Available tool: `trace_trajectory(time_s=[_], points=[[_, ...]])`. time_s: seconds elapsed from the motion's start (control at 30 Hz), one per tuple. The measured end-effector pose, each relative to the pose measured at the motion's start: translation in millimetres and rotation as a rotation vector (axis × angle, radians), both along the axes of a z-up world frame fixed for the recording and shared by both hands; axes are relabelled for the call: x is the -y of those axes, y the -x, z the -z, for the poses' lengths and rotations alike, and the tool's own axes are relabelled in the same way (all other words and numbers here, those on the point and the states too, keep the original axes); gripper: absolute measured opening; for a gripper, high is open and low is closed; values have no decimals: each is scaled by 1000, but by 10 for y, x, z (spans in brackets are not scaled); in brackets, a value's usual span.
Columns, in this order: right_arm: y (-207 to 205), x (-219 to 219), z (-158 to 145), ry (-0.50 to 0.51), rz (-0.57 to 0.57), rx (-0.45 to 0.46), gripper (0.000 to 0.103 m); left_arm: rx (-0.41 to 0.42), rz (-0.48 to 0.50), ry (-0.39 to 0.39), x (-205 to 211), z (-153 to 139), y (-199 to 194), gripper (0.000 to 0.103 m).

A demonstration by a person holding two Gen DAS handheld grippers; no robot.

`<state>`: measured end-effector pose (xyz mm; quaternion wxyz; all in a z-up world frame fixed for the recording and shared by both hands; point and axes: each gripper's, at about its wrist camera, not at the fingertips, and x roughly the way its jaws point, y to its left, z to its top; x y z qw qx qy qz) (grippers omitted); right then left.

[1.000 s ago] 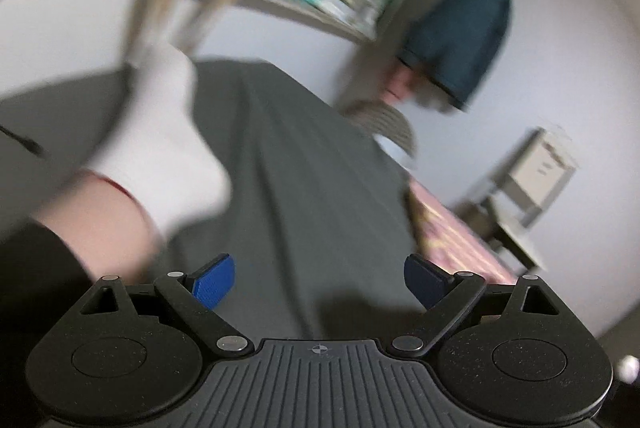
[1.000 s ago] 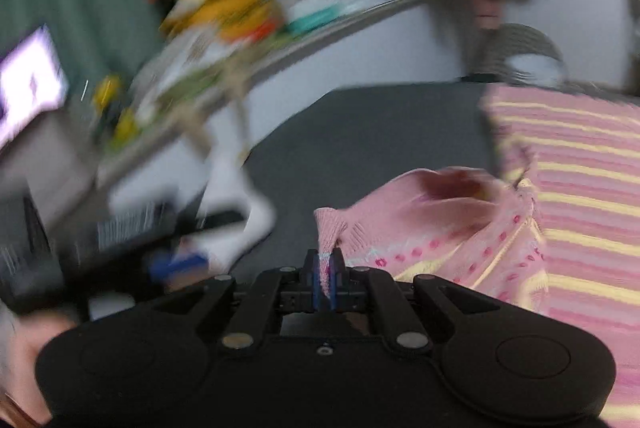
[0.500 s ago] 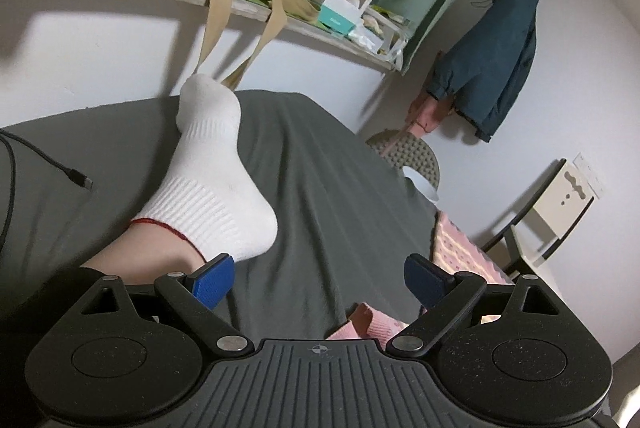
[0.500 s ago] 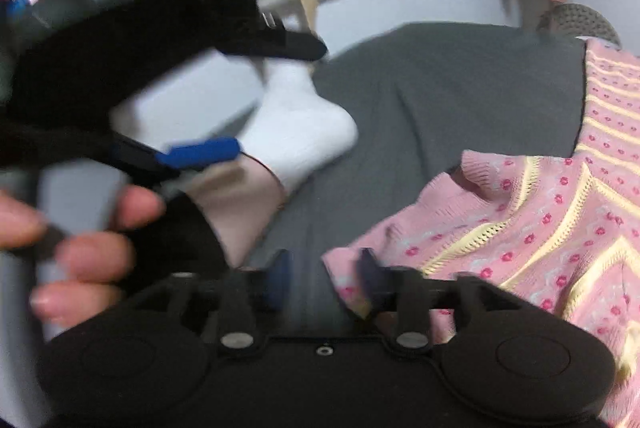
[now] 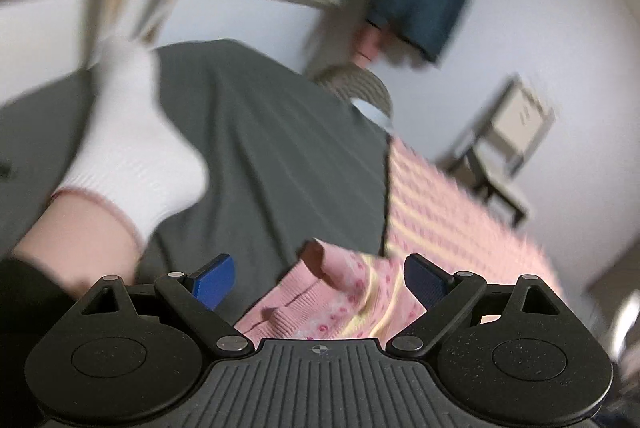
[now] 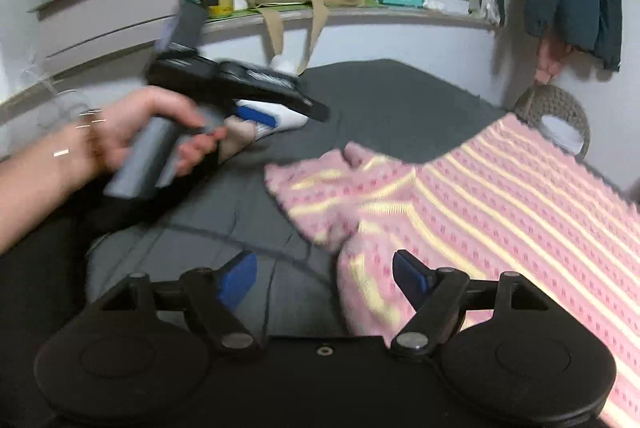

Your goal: Fold clothes

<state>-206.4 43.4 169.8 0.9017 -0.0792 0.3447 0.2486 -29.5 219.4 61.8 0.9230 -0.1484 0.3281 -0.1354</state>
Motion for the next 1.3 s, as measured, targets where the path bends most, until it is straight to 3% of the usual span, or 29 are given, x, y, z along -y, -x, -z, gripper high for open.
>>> trace_trajectory(time_s=[0.1,0.13,0.2,0.3,0.43,0.53,0.6,0.7,0.77,0.8,0.83,1.07,1.17,1.23,1.3], points=[[122,114,-56,-37,-14,-40,73,76,117,-284,345,5,-108,92],[153,149,-84,-49,-20,-48,73,87,165,-353,431,17,-160,81],[191,226,-93,-73,5,-60,73,64,239,-395,518,60,-280,63],[164,324,3,-170,48,-119,73,39,293,-378,590,136,-377,48],[94,351,184,-272,65,-188,73,5,318,-341,641,185,-501,44],[61,339,297,-306,61,-223,73,-57,284,-233,518,232,-630,36],[48,344,350,-336,60,-250,73,-99,268,-135,421,286,-708,35],[29,352,417,-387,60,-295,73,-149,256,13,306,383,-801,26],[18,338,450,-394,59,-306,73,-167,249,69,285,448,-855,19],[12,330,466,-397,58,-311,73,-171,245,78,293,474,-882,7],[6,323,482,-400,57,-317,73,-163,239,61,314,487,-901,3],[-59,324,550,-427,93,-337,74,-103,205,-148,422,448,-983,1],[-73,258,557,-389,92,-322,74,-80,193,-240,462,422,-1016,1],[-66,192,543,-348,79,-297,74,-86,197,-247,468,424,-1031,2],[-46,141,520,-319,61,-273,74,-126,198,-206,394,389,-1044,2]])
